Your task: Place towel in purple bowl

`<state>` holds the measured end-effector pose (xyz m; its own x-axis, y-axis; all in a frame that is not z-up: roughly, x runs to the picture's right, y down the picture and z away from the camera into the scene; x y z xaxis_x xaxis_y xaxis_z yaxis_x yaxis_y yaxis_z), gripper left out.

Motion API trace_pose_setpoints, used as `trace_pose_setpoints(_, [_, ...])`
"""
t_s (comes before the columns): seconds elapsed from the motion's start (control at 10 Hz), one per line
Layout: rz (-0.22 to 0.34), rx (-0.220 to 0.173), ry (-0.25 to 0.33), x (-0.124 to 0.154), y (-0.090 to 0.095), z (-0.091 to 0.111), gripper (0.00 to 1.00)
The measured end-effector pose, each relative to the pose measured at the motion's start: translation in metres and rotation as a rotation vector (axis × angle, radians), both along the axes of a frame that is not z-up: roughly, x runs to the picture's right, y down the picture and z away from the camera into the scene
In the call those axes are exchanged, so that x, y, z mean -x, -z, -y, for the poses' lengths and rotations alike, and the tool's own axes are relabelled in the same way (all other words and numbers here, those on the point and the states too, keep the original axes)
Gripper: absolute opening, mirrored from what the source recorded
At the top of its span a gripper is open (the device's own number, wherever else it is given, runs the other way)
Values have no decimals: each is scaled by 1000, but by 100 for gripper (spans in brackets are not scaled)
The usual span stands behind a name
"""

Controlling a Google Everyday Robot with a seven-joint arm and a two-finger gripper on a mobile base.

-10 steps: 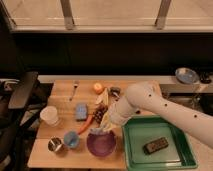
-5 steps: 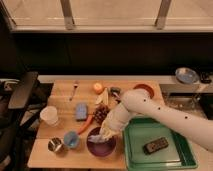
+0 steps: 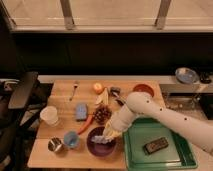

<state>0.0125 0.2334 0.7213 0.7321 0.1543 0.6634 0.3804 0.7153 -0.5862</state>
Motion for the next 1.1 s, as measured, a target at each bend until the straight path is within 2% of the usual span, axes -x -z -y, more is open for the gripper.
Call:
trace_pose_setpoints(0.1, [-1, 10, -4, -2, -1, 0, 64])
trace_pose_setpoints(0.3, [0, 16, -9, -5, 0, 1, 79])
trace_pose_setpoints(0.7, [-16, -13, -27, -16, 6, 14, 80])
trace_pose_setpoints(0.9, [-39, -51, -38, -26, 11, 33, 80])
trace_pose_setpoints(1.1, [-78, -97, -66, -41, 12, 64, 80])
